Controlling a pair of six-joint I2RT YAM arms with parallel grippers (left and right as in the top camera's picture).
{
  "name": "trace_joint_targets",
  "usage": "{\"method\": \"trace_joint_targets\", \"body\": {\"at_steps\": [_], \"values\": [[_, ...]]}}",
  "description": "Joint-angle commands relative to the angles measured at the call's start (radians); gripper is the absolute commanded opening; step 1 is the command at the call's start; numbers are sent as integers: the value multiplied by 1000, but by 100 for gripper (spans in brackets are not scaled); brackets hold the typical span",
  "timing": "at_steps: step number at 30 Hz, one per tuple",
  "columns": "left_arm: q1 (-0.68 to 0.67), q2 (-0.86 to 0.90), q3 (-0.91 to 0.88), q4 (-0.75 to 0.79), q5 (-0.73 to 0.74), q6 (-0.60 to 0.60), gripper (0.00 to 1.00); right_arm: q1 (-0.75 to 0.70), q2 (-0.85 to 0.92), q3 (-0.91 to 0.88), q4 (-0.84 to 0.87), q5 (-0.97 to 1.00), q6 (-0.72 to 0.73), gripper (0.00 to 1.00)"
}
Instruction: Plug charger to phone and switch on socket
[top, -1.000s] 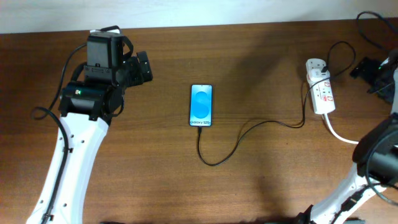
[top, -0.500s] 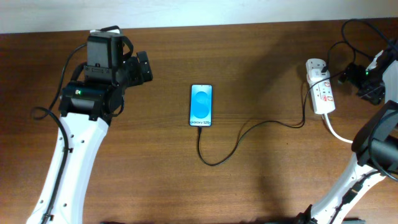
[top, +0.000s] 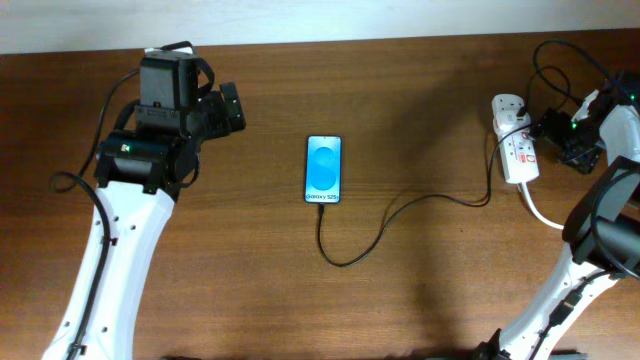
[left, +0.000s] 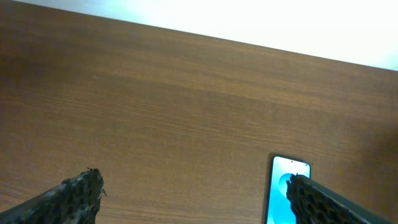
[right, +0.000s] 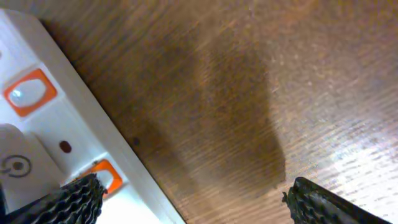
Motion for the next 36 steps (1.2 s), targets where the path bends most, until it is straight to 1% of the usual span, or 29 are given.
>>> {"method": "trace_joint_targets", "body": {"at_steps": [1,10,13,29,32,35,36], "values": [[5,4,-4,2,-14,12,99,6,14,-19,10,-39,10,98],[5,4,-4,2,-14,12,99,6,14,-46,23,-39,10,98],[5,4,-4,2,-14,12,99,6,14,-46,8,-80,-2,98],[5,4,-4,2,-14,12,99,39,10,-45,-26,-86,-23,98],[5,4,-4,2,-14,12,99,27,-50,-45,-87,-98,-21,98],[5,4,-4,2,-14,12,99,2,-146,-45,-152,-40,56,98],[5,4,-4,2,-14,12,99,-4,-172,-45,-175,-35,56,98]]}}
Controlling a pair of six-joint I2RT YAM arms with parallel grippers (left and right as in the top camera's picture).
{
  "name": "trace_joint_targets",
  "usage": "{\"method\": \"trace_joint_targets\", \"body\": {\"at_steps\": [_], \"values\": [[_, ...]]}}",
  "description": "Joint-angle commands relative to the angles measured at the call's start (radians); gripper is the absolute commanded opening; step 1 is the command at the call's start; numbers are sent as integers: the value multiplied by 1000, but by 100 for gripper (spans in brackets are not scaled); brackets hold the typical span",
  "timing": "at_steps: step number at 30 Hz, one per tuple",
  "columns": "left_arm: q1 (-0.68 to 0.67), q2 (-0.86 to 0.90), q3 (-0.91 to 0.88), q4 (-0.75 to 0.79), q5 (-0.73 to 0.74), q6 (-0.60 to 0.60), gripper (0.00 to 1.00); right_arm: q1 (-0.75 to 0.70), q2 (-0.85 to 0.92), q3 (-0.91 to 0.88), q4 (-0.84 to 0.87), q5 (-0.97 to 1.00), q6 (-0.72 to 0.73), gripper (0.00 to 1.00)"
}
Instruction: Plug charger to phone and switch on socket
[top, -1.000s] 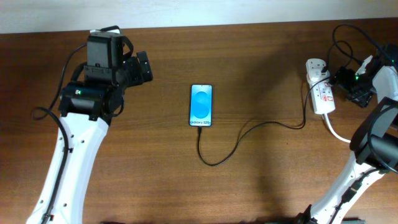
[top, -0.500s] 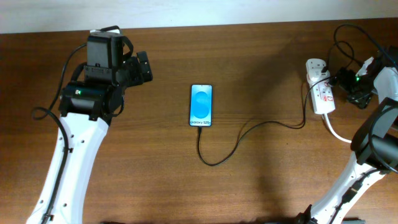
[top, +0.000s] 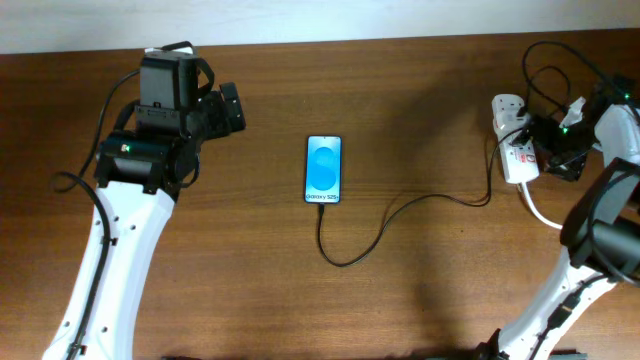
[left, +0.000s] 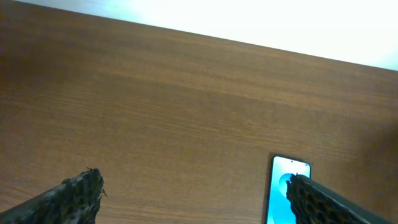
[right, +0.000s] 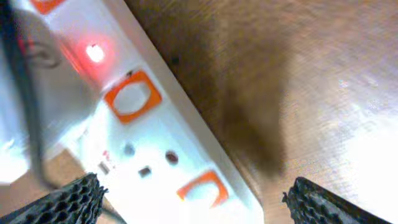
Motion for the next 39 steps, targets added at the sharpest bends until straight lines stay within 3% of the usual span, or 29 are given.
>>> {"method": "trace_joint_targets", "body": {"at_steps": [1,6,10,15,19,26,39], "values": [[5,4,-4,2,-14,12,99,-27,-148,-6,-64,43,38,98],[5,4,-4,2,-14,12,99,-20,-362,-7,-290,76,38,98],[5,4,-4,2,-14,12,99,32,-537,-7,-367,76,38,98],[5,4,-4,2,-14,12,99,291,-755,-20,-458,145,39,98],[5,4,-4,2,-14,12,99,411,-866,-20,-525,158,34,98],[5,4,-4,2,-14,12,99,455,-1137,-20,-649,114,39,98],[5,4,-4,2,-14,12,99,455,-1201,-21,-721,106,38,98]]}}
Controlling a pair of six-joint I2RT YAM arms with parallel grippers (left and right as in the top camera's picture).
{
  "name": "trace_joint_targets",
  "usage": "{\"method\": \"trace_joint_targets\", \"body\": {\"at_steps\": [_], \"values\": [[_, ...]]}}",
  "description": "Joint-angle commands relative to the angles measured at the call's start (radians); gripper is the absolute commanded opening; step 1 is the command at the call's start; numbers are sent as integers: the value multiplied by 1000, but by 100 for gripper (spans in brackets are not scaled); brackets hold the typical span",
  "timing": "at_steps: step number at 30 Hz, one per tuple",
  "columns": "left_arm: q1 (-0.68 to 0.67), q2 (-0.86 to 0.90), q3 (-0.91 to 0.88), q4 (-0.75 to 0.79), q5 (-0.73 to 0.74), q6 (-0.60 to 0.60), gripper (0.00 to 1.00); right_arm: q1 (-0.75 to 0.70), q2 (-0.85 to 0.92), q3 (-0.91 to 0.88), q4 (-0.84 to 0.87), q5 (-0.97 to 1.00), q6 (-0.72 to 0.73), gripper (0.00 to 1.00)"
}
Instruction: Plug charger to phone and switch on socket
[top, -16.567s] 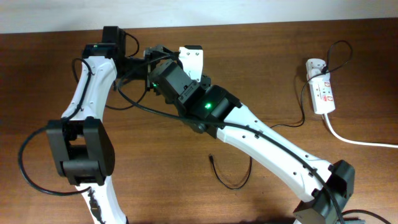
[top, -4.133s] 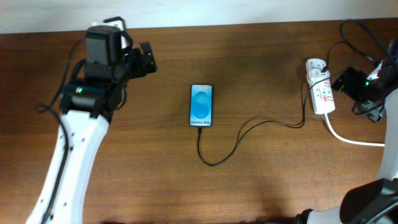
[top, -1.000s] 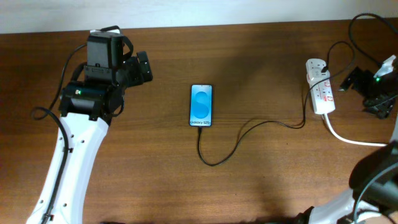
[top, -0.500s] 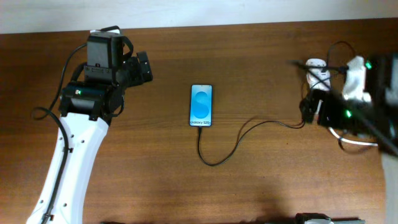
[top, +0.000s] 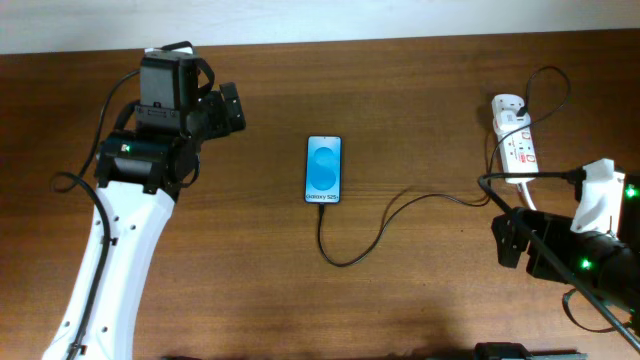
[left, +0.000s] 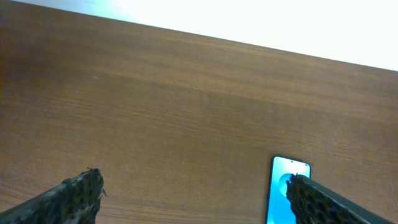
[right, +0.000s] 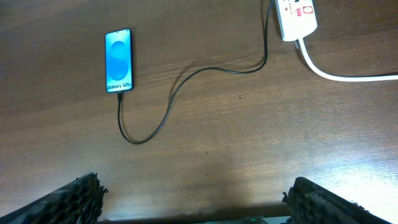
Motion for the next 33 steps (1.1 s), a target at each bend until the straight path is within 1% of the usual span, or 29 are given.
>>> {"method": "trace_joint_targets", "body": {"at_steps": [1,4,6,11,15,18,23,26,29,33], "values": [[5,4,-4,2,-14,12,99,8,-42,-11,-6,-10,7,98],[5,4,-4,2,-14,12,99,8,-113,-77,21,-9,7,98],[5,4,-4,1,-14,12,99,8,-277,-226,135,-10,7,98],[5,4,-4,2,-14,12,99,8,-534,-538,359,-22,6,99],[5,4,-4,2,-14,12,99,10,-671,-784,581,-25,-2,98],[5,4,-4,2,-14,12,99,31,-752,-938,745,-68,-77,98],[5,4,-4,2,-14,12,99,52,-914,-1209,1020,-66,-77,98],[5,4,-4,2,-14,12,99,52,-988,-1320,1126,-66,-85,98],[5,4,-4,2,-14,12,99,52,-1047,-1395,1194,-67,-92,98],[5,4,-4,0,-14,12,99,52,-1046,-1462,1303,-69,-132,98]]}}
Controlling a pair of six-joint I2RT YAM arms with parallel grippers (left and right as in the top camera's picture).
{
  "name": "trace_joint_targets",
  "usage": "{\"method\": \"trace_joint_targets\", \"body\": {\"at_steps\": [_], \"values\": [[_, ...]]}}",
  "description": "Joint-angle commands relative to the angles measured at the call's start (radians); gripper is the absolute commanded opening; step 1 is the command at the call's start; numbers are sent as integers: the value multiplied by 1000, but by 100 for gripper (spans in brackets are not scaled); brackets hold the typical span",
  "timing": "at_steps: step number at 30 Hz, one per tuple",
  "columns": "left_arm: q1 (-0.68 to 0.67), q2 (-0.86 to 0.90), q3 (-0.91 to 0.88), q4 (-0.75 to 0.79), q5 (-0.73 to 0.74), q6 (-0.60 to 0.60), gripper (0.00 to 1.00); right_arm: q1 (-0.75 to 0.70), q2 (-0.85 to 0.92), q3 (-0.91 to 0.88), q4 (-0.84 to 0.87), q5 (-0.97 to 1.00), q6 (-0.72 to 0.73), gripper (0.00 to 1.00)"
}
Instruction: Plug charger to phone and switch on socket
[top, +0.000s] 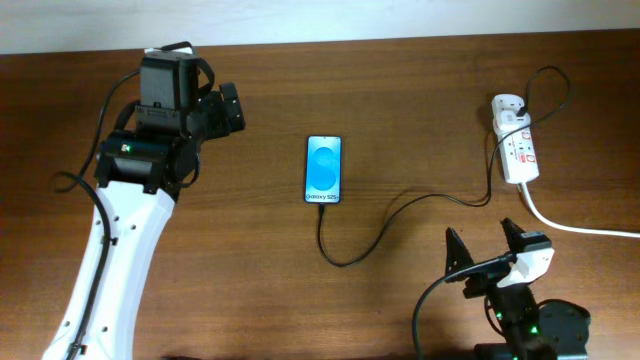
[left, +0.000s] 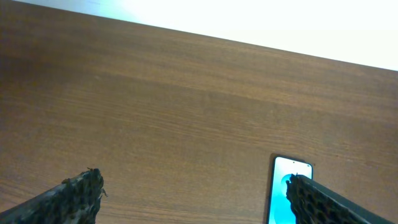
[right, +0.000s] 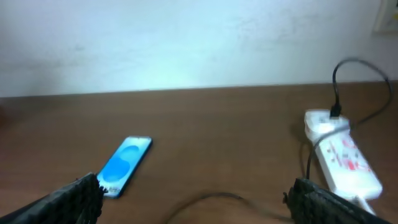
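The phone (top: 323, 168) lies face up mid-table with its blue screen lit; it also shows as the phone (left: 283, 186) and the phone (right: 126, 165). A black charger cable (top: 352, 260) runs from its lower edge, loops, and reaches the white socket strip (top: 517, 150) at the far right, also seen as the socket strip (right: 342, 155). My left gripper (top: 232, 110) hangs open left of the phone, and my left gripper (left: 193, 182) holds nothing. My right gripper (top: 478, 232) sits open near the front edge, below the strip; my right gripper (right: 194, 185) is empty.
A thick white mains lead (top: 570, 225) runs from the strip off the right edge. A thin black wire (top: 550, 85) curls behind the strip. The wooden table (top: 420, 90) ends at a white wall (right: 186, 43) at the back.
My right arm has moved from the lower right of the table to the front edge, its camera now looking level across the table instead of down. Left arm, phone and cable are unchanged.
My right gripper was first right at the socket strip, close over its orange switches. Then a red light showed beside a switch. After that the arm was away at the lower right, and now it sits at the front edge. The cable stayed at the phone throughout.
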Motion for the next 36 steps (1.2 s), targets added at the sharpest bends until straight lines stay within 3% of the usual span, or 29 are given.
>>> {"method": "trace_joint_targets", "body": {"at_steps": [1,18,25,30,36], "values": [[5,4,-3,1,-7,12,99,10,-13,-56,95,-9,-55,98],[5,4,-3,-1,-8,12,99,10,-13,-321,631,33,-77,98],[5,4,-3,-1,-8,12,99,9,-13,-322,602,55,-88,98],[5,4,-3,-1,-7,12,99,9,-13,-322,374,56,-91,98],[5,4,-3,-1,-8,12,99,9,-13,-322,370,67,-163,98]]}}
